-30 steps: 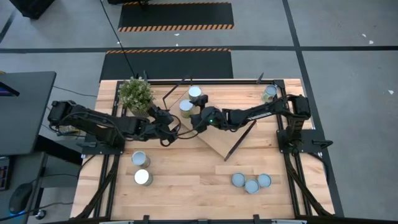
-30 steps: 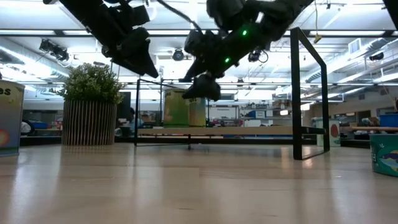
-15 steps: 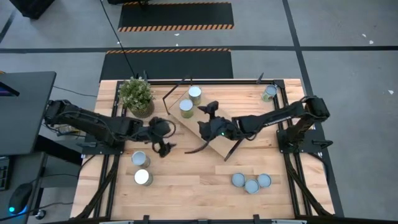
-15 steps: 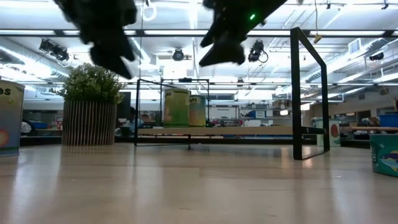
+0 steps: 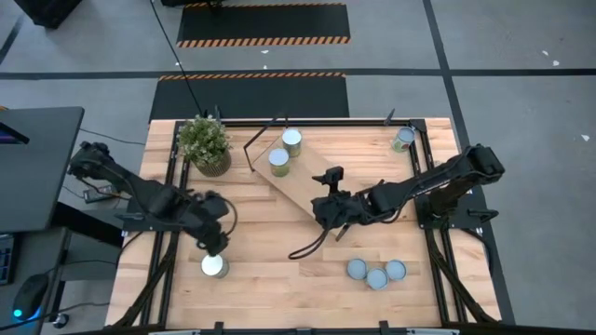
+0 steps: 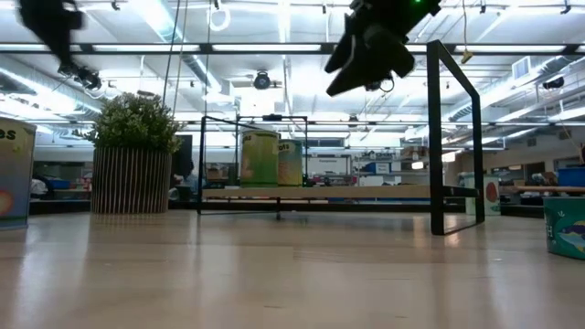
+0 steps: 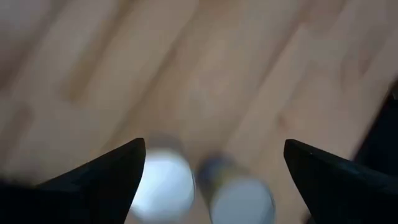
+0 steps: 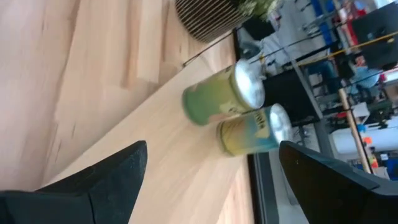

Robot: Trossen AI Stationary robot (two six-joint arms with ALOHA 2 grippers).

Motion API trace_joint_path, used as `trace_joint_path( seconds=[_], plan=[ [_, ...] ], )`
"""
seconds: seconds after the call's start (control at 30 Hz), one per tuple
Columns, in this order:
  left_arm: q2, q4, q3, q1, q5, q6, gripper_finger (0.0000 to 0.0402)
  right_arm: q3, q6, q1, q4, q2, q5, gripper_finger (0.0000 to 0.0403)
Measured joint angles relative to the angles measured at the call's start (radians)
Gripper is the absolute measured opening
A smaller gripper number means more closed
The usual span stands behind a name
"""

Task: Pick and place cans onto a shelf
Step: Put the canned peaches on the shelf

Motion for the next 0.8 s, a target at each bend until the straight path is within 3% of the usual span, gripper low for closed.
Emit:
trace_joint_path(
  seconds=[0.13,0.33,0.8],
  plan=[
    [0.001,-0.097,0.008,-0.087,0.116,-0.166,0.0389,-0.008,0.012,0.016,-0.003,0.001,0.0,0.0373],
    [0.033,-0.194,0.008,-0.202,0.152,-0.338,0.0389,-0.039,-0.01,0.023,0.031,-0.002,0.0,0.0373],
    [0.251,-0.235,0.008,-0.305,0.155,-0.158,0.0389,-0.048,-0.04,0.025,0.067,-0.002,-0.02,0.0373]
  ],
)
